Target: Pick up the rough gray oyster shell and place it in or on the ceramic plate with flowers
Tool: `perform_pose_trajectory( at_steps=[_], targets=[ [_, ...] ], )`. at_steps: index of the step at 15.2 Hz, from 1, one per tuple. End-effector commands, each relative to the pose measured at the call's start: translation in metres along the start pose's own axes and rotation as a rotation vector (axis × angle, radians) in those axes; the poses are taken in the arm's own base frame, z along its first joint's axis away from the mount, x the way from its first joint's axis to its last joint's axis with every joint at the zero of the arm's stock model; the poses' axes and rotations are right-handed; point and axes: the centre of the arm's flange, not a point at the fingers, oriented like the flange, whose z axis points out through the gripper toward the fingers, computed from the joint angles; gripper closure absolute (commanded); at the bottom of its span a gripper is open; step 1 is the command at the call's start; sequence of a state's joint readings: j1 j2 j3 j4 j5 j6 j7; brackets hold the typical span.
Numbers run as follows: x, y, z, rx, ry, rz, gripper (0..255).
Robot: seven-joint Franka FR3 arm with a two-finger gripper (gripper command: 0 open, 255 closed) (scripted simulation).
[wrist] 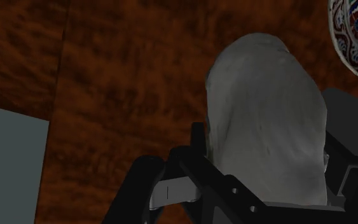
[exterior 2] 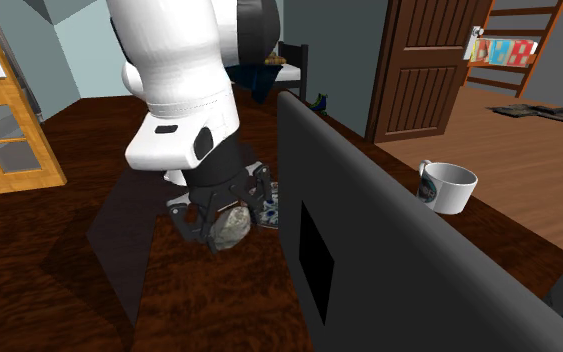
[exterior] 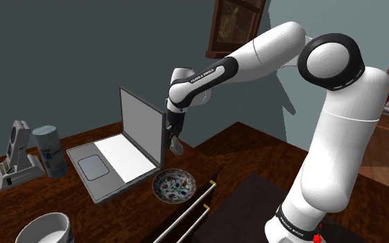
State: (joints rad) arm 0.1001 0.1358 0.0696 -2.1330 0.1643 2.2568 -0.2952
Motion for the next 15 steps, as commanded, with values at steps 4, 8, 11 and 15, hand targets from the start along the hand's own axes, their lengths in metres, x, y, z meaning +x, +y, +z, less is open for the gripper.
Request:
perform_pose_trajectory(
  at_steps=[4, 8, 11, 15],
  targets=[
    [0.001, -0.004, -0.026, 0.000, 0.000, 0.000, 255],
    [-0.020, -0.038, -0.027, 0.000, 0.000, 0.000, 255],
    [-0.041, -0.071, -0.023, 0.000, 0.000, 0.000, 255],
    [-0.070, -0.116, -0.018, 0.000, 0.000, 0.000, 255]
  ],
)
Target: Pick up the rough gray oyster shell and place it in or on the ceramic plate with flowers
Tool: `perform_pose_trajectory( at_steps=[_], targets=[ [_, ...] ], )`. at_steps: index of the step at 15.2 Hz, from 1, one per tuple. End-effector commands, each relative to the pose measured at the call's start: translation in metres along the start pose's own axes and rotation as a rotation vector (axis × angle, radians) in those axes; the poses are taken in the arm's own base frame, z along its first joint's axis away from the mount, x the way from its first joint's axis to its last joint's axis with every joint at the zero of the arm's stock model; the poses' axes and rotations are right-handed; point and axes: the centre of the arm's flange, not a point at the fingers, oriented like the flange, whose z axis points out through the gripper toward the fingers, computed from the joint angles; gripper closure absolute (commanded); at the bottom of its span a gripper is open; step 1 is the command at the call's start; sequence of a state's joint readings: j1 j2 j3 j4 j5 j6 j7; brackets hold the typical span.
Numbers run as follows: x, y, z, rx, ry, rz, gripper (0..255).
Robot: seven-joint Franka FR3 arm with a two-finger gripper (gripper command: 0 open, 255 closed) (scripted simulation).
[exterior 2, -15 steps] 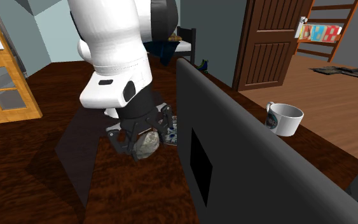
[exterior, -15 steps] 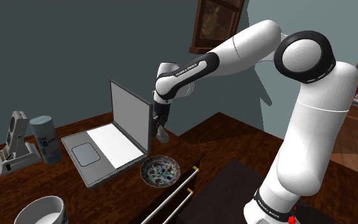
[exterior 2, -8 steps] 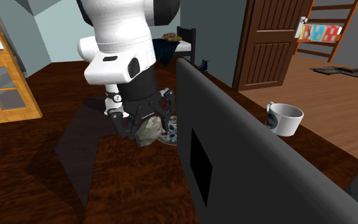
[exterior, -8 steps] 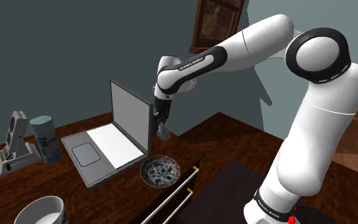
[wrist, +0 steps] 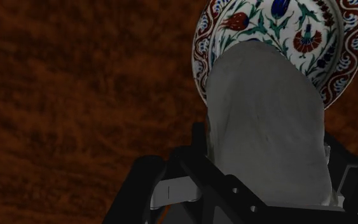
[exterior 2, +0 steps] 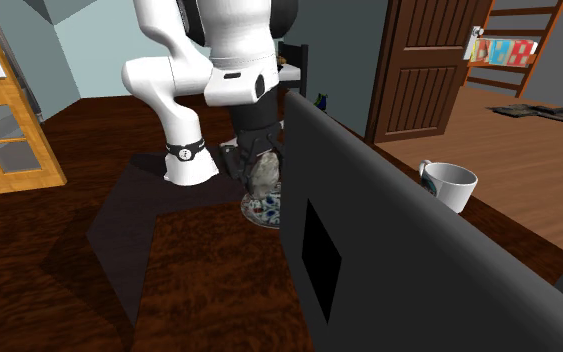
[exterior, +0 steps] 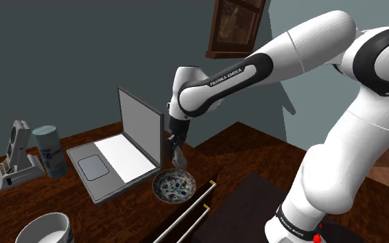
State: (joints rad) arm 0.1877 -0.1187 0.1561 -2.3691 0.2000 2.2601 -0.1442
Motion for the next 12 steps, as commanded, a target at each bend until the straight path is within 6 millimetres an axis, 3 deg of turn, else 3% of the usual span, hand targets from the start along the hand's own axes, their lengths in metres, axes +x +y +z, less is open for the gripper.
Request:
perform_pose_trajectory(
  at_steps=[1, 4, 12],
  targets=[
    [-0.012, -0.024, 0.000, 0.000, 0.000, 0.001, 255],
    [-0.030, -0.053, 0.003, 0.000, 0.000, 0.001, 255],
    [-0.031, -0.047, 0.045, 0.000, 0.000, 0.001, 255]
  ],
)
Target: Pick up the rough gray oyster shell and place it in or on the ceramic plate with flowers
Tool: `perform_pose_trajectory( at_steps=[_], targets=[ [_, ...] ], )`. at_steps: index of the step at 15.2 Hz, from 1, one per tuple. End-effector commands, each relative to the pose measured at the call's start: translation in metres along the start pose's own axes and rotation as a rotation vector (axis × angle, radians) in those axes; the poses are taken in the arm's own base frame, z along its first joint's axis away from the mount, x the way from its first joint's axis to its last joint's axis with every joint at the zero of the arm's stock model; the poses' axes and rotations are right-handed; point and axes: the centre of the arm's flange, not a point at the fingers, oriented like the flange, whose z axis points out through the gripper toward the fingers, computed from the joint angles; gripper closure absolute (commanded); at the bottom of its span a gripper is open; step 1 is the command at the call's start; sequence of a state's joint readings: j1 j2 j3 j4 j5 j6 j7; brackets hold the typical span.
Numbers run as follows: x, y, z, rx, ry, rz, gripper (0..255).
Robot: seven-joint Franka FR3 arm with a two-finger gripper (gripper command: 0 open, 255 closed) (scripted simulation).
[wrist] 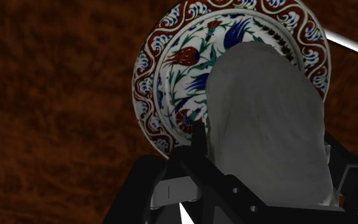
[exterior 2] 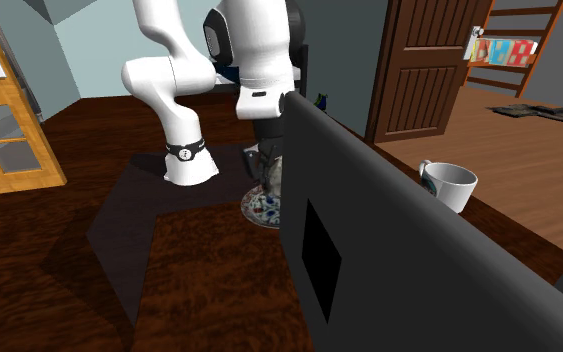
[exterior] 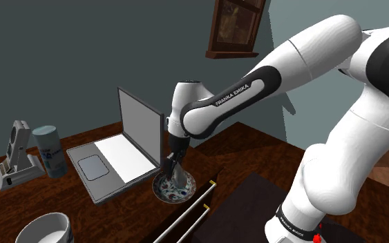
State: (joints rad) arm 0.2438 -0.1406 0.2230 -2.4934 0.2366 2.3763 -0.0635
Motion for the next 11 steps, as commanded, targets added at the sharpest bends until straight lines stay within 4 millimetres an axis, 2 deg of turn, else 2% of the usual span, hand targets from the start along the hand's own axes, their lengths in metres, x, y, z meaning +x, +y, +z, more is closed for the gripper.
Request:
perform_pose_trajectory(
  at_steps=[1, 5, 11],
  targets=[
    [-0.002, 0.002, 0.011, 0.000, 0.001, 0.000, 255],
    [-0.002, 0.005, 0.033, 0.000, 0.001, 0.000, 255],
    [-0.002, 0.005, 0.033, 0.000, 0.001, 0.000, 255]
  ],
)
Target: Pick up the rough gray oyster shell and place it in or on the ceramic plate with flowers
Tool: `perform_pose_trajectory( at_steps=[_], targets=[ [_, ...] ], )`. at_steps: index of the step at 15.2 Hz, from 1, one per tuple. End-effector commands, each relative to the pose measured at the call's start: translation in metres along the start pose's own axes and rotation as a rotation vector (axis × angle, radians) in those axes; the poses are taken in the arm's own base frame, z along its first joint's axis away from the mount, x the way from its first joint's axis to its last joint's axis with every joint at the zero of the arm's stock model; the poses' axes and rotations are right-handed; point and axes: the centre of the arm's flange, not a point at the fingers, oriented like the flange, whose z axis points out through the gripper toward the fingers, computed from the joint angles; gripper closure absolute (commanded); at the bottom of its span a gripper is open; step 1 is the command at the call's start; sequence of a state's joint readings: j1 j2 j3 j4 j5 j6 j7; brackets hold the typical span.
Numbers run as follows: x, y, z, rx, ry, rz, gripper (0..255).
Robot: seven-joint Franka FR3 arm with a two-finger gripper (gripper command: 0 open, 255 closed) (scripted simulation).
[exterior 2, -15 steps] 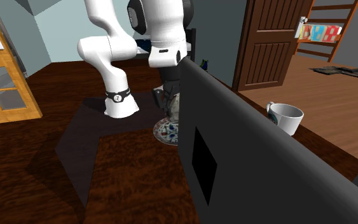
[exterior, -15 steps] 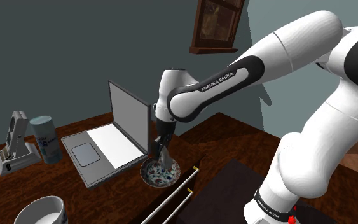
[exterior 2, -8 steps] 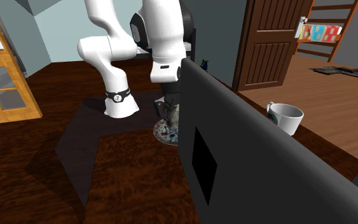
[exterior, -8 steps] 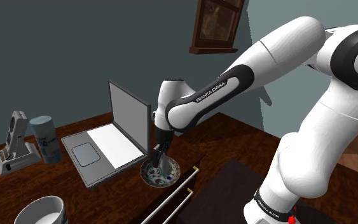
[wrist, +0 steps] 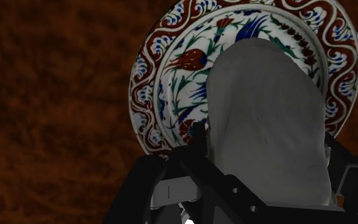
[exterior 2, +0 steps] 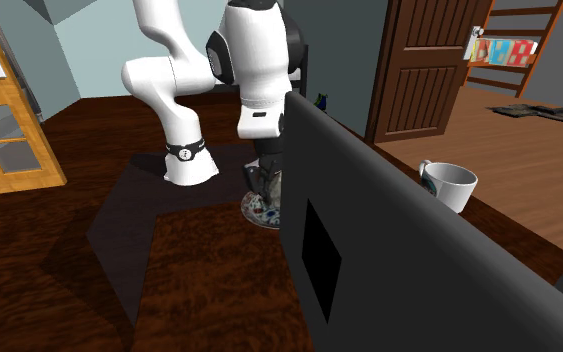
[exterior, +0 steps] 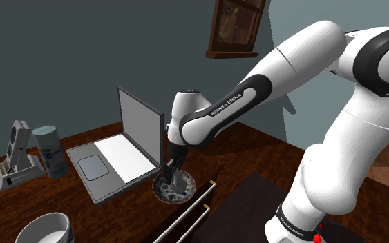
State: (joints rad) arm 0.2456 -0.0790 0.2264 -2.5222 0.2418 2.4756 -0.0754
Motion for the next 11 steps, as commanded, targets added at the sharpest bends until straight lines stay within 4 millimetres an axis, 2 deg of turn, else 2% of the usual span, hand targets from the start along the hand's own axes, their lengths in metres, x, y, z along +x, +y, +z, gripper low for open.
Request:
perform_pose_trajectory(
  at_steps=[1, 2, 3, 8, 11],
  targets=[
    [-0.002, 0.000, 0.003, 0.000, -0.009, 0.000, 255],
    [-0.002, 0.000, 0.003, 0.000, -0.009, 0.000, 255],
    [-0.003, 0.000, 0.003, 0.000, -0.009, 0.000, 0],
    [-0.002, 0.000, 0.003, 0.000, -0.009, 0.000, 0],
    [-0.001, 0.000, -0.036, 0.000, -0.009, 0.000, 0]
  ],
)
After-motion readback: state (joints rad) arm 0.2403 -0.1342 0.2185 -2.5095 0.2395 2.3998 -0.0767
